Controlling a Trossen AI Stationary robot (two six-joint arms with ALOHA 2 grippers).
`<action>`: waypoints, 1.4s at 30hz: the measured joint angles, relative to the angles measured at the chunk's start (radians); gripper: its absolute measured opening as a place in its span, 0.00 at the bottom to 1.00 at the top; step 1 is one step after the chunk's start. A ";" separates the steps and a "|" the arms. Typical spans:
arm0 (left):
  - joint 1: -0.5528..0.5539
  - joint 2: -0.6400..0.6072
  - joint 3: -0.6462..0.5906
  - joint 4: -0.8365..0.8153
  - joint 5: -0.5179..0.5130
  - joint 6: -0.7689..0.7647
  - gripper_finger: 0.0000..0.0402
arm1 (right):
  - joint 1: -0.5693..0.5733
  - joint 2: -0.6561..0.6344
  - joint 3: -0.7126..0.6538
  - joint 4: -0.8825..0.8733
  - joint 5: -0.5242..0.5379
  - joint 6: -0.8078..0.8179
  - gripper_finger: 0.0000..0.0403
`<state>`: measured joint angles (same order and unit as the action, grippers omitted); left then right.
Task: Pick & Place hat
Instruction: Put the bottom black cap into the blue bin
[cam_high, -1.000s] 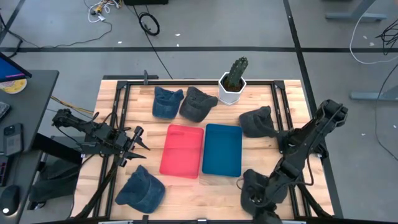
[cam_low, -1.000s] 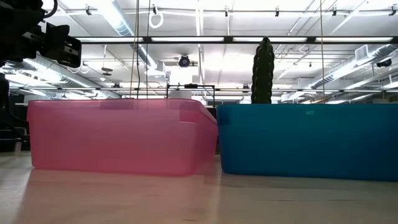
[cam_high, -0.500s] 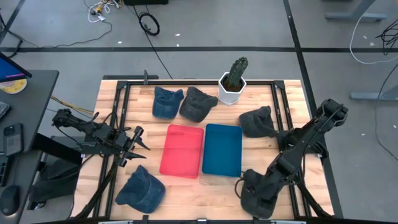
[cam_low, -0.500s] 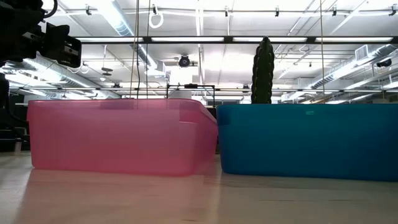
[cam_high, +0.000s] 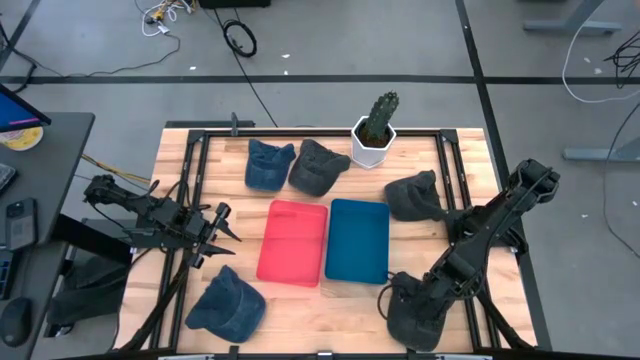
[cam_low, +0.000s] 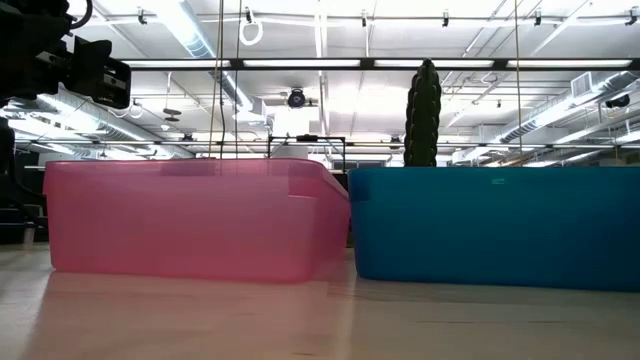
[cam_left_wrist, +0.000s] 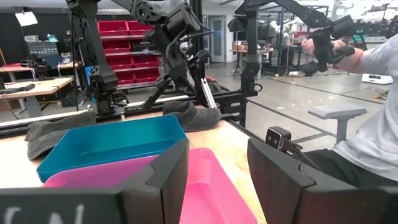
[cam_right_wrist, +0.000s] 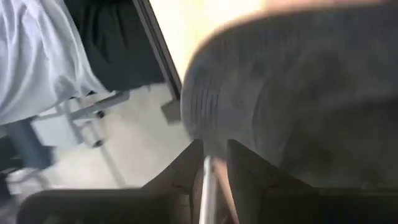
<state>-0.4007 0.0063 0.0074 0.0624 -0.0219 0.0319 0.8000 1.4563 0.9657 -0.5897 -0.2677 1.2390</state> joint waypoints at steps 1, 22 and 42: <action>0.000 0.000 0.000 0.000 0.000 0.000 0.42 | 0.004 0.000 0.000 0.013 0.029 -0.039 0.18; 0.000 0.000 0.000 0.000 0.000 0.000 0.42 | 0.019 0.000 0.000 0.161 0.118 -0.117 0.18; 0.000 0.000 0.000 0.000 0.000 0.000 0.42 | 0.033 0.044 0.002 -0.091 0.132 -0.086 0.57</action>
<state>-0.4006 0.0062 0.0072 0.0626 -0.0219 0.0315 0.8332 1.5003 0.9672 -0.6804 -0.1361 1.1531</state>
